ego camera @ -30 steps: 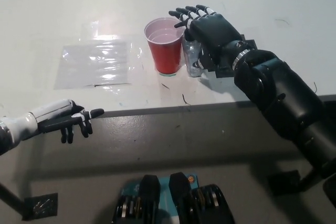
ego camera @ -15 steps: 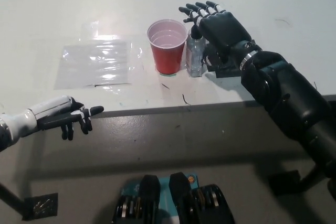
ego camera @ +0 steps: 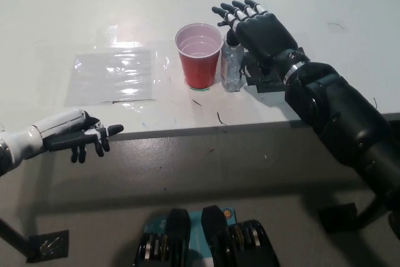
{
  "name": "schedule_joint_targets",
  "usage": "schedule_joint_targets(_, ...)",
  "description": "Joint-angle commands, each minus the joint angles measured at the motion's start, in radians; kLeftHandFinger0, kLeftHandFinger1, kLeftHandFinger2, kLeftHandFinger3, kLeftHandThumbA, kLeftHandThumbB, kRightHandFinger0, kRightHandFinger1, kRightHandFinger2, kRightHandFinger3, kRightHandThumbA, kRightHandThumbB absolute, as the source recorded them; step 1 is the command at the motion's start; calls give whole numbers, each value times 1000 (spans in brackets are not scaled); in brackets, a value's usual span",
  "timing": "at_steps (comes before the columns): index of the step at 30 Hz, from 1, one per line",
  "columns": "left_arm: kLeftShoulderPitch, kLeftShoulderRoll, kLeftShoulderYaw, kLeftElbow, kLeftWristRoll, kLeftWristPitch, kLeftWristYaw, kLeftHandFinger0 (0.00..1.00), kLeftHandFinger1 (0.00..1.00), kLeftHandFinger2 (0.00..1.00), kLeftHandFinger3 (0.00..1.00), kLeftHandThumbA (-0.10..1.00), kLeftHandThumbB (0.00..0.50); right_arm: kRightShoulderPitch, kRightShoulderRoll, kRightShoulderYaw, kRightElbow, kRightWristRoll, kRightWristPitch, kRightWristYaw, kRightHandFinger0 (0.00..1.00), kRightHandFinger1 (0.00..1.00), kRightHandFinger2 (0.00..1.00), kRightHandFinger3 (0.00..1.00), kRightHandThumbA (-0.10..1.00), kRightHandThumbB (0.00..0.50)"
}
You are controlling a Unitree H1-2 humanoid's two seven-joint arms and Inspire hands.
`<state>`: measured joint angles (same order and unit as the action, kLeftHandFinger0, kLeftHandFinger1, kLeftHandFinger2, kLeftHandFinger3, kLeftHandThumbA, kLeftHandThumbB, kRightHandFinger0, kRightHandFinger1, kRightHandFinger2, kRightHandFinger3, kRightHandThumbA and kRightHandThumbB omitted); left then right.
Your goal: The robot uses its right hand to press the hand soap kept in the middle of the table to get liquid hand soap out
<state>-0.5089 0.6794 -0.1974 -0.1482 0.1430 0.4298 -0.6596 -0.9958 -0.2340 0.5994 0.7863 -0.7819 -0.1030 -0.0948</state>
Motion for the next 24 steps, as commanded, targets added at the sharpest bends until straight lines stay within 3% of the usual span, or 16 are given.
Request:
schedule_joint_targets(1,-54,43,22,-8,-14,1,-15,324,279,416,566,860,274,73,8,45,50,-25,13,83,1000,1000,1000,1000,1000,392)
schedule_joint_targets(5,-58,49,20,-7,-4,-13,-10,321,284,427,593,882,301,71,10,45,63,-26,11,69,1000,1000,1000,1000,1000,391)
schedule_joint_targets(24,-69,52,15,0,-4,-10,-14,331,289,428,554,889,299,113,43,49,136,-12,24,36,1000,1000,1000,1000,1000,382)
